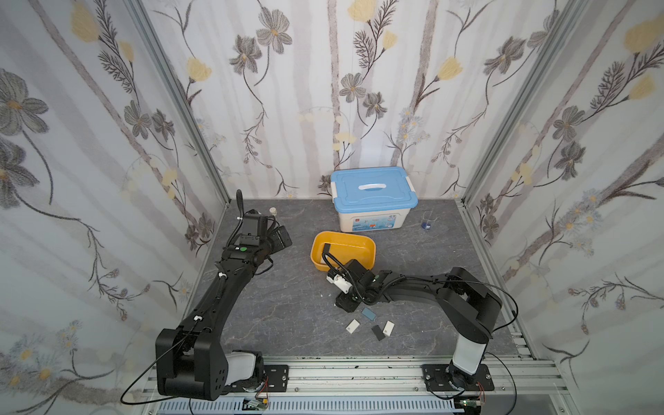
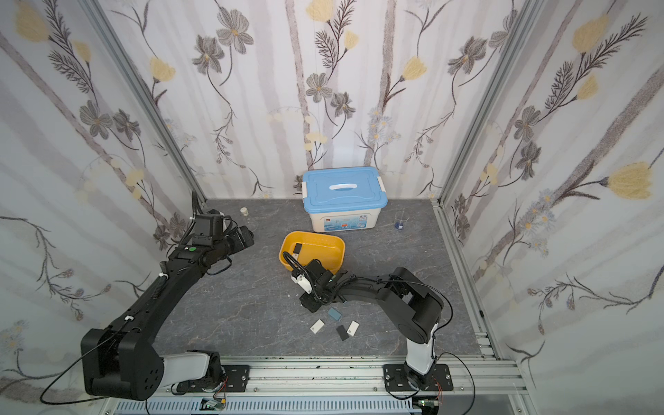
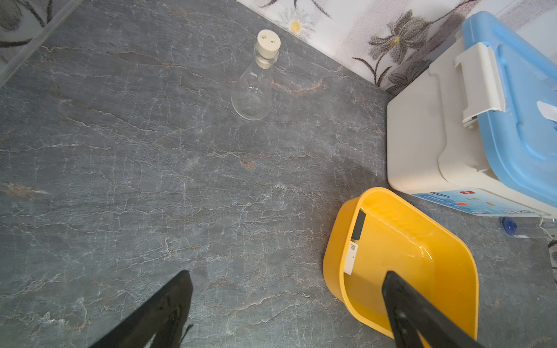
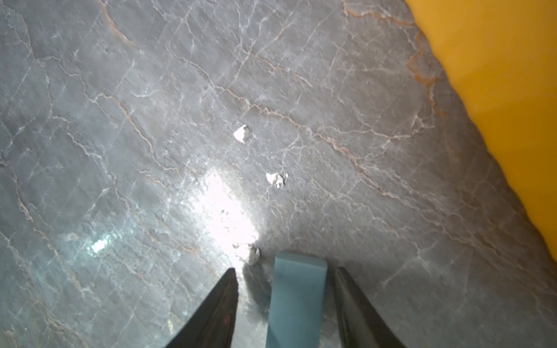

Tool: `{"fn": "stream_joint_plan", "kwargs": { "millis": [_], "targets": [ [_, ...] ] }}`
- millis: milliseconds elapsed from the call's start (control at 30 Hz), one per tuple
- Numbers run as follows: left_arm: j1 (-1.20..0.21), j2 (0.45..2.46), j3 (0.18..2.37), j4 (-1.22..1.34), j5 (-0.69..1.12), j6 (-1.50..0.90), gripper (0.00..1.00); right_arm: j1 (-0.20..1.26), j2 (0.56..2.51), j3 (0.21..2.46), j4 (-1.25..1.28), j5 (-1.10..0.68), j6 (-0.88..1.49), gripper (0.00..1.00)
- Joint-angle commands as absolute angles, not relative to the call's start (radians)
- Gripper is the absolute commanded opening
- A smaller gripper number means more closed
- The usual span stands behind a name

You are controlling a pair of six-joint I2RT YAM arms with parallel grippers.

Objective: Put the eraser in the storage box
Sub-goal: Pick up the eraser from the center of the board, then place the eraser in the storage box.

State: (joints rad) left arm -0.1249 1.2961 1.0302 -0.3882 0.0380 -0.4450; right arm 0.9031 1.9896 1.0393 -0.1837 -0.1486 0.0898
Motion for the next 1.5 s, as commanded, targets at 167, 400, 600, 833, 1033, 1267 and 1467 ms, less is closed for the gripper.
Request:
{"fn": "stream_joint_plan", "kwargs": {
  "millis": [167, 400, 600, 833, 1033, 1267, 1467],
  "targets": [
    [-0.124, 1.294, 1.035, -0.370, 0.034, -0.444, 1.00, 0.904, 1.972, 1.021, -0.248, -0.124, 0.106, 0.50],
    [-0.124, 1.297, 1.035, -0.368, 0.035, -0.443, 1.00, 0.904, 1.979, 1.027, -0.259, -0.108, 0.115, 0.41],
    [-0.123, 1.296, 1.035, -0.370, 0.034, -0.442, 1.00, 0.917, 1.985, 1.044, -0.282, -0.071, 0.111, 0.37],
    [-0.123, 1.295, 1.034, -0.371, 0.035, -0.442, 1.00, 0.927, 1.966, 1.051, -0.283, -0.034, 0.123, 0.30],
    [-0.123, 1.296, 1.034, -0.369, 0.036, -0.444, 1.00, 0.926, 1.920, 1.062, -0.287, -0.005, 0.129, 0.29],
    [-0.123, 1.295, 1.037, -0.367, 0.036, -0.443, 1.00, 0.926, 1.848, 1.109, -0.311, 0.025, 0.141, 0.30],
    [-0.123, 1.332, 1.075, -0.351, 0.064, -0.449, 1.00, 0.893, 1.843, 1.266, -0.357, 0.039, 0.147, 0.31]
  ]
}}
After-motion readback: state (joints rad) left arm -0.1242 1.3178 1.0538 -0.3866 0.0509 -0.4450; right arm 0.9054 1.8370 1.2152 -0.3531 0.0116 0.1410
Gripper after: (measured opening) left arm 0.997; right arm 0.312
